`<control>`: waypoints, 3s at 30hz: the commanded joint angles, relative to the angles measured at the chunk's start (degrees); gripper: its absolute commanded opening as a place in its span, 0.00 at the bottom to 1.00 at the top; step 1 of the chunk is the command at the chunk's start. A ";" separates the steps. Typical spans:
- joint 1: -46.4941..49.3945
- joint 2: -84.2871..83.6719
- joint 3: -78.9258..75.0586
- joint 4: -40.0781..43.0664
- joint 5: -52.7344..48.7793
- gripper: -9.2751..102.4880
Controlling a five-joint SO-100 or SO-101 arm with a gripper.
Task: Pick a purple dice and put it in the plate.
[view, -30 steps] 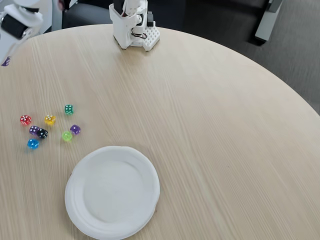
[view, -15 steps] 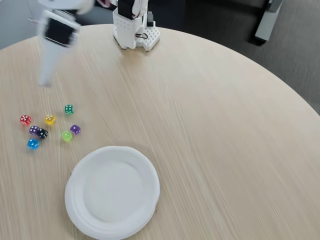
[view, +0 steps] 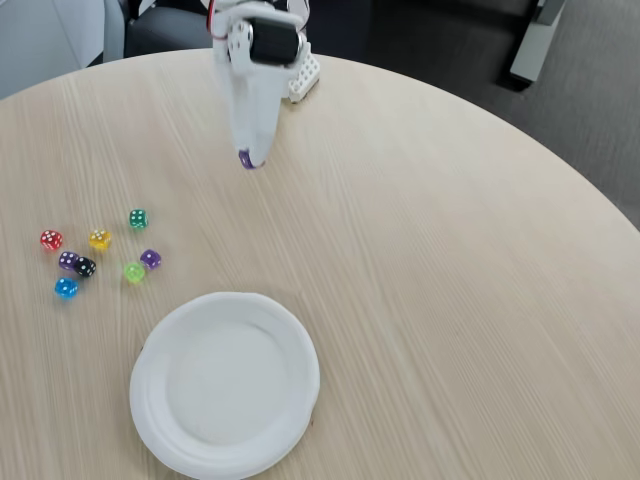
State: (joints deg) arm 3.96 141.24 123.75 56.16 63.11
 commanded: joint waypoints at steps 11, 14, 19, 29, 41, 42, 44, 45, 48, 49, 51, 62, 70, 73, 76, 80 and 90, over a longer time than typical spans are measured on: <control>-1.67 4.04 -0.97 -0.88 -7.21 0.08; -1.67 3.69 -0.88 -0.88 -8.00 0.08; -0.79 1.32 2.29 -2.81 -9.23 0.08; -0.70 -8.35 7.38 -15.21 -9.05 0.08; -0.62 -30.06 -4.66 -21.18 -8.88 0.08; -0.62 -31.38 -6.24 -21.62 -9.49 0.08; -0.62 -33.93 -8.96 -22.32 -10.37 0.08; -0.62 -34.89 -10.11 -22.68 -10.99 0.08; -0.62 -36.56 -12.30 -24.35 -14.15 0.08; -0.62 -36.65 -12.57 -25.49 -15.64 0.08; -0.62 -36.65 -12.22 -28.39 -19.34 0.08; -0.62 -35.77 -11.69 -36.74 -21.18 0.19; -0.62 -35.68 -11.34 -36.30 -16.17 0.08; -0.62 -34.01 -9.76 -32.61 -15.38 0.08; -0.62 -28.56 -7.82 -25.31 -13.45 0.08; -1.49 -19.95 -5.54 -15.91 -11.51 0.08; -0.62 3.25 -0.88 3.34 -16.44 0.08</control>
State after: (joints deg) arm 3.43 139.57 122.70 56.78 48.16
